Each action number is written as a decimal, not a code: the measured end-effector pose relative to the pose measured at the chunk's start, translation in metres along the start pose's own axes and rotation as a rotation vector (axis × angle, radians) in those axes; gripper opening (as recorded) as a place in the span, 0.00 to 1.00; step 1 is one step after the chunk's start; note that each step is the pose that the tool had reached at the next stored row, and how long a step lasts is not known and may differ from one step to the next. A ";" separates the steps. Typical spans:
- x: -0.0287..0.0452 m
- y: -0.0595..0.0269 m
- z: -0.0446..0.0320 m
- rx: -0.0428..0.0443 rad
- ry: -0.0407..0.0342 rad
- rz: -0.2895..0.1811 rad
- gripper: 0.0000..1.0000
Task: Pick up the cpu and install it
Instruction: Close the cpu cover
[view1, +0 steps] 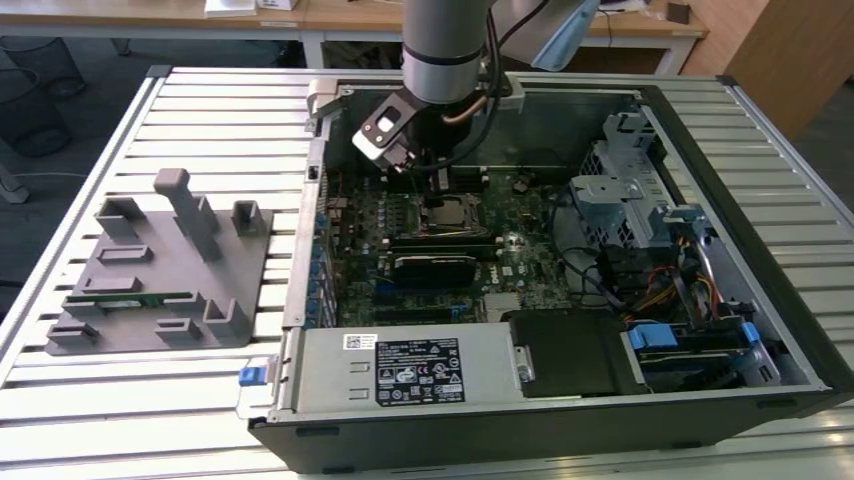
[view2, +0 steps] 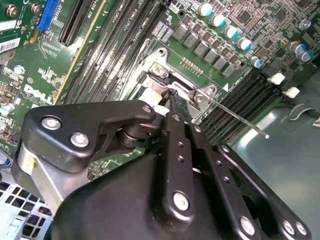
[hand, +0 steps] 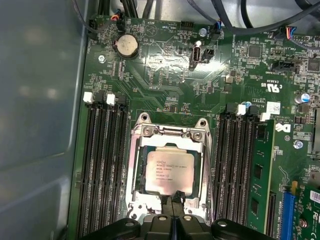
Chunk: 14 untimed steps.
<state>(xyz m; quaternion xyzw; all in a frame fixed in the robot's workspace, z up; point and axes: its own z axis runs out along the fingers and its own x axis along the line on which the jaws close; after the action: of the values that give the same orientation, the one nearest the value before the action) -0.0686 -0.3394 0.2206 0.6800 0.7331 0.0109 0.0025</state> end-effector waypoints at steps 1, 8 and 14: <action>0.0000 0.0000 0.0002 0.0000 0.0000 0.000 0.11; 0.0000 0.0000 0.0020 -0.0001 0.0000 0.000 0.11; 0.0000 -0.0001 0.0035 0.0000 0.0000 0.000 0.11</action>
<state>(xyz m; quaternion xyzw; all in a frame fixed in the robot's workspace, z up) -0.0686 -0.3394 0.2171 0.6800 0.7331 0.0109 0.0025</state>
